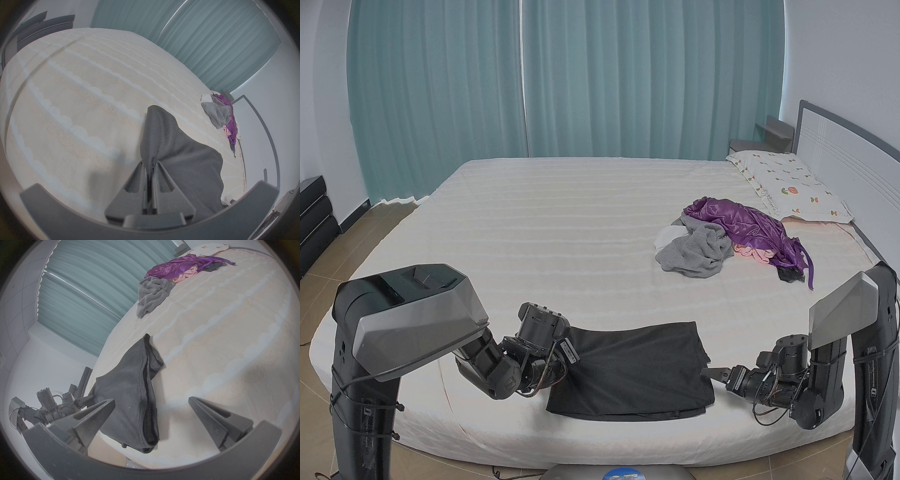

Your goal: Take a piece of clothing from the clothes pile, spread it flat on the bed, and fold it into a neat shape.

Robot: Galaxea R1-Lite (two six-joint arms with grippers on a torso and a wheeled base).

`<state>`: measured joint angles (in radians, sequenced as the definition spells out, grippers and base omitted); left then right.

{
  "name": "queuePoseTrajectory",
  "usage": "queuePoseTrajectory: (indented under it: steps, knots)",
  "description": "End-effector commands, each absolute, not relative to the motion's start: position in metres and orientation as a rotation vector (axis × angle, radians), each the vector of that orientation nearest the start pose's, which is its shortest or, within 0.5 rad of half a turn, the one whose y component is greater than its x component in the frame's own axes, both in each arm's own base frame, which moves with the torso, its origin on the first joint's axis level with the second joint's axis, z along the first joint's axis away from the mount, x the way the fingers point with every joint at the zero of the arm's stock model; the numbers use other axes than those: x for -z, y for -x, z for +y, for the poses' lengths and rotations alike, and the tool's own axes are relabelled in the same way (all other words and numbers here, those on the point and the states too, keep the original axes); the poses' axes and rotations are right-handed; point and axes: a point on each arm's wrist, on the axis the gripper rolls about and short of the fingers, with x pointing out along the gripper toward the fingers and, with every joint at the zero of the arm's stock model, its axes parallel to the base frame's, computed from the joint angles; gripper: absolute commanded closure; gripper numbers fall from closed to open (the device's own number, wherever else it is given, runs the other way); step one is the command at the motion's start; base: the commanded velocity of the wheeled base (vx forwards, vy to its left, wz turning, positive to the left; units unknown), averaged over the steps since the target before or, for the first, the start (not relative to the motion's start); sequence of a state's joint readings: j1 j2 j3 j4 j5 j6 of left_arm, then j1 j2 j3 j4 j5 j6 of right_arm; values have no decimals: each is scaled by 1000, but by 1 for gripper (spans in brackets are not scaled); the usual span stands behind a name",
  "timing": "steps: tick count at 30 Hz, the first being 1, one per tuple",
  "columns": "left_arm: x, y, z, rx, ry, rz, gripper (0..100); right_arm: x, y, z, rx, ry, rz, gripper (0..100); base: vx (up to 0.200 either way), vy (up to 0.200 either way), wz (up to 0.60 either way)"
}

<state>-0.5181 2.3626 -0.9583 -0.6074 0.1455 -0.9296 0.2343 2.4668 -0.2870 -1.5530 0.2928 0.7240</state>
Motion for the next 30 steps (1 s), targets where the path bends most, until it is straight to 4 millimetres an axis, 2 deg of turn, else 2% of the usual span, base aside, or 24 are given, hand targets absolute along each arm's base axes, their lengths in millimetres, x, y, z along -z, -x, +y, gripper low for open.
queuePoseTrajectory:
  steps: [1, 30]
  knots:
    - [21, -339, -188, -29, 624, 843, 100, 58, -270, 71, -264, -702, 778, 0, 0, 200, 0]
    - [20, -338, -178, -69, 646, 845, 100, 58, -270, 71, -262, -700, 779, 0, 0, 200, 0]
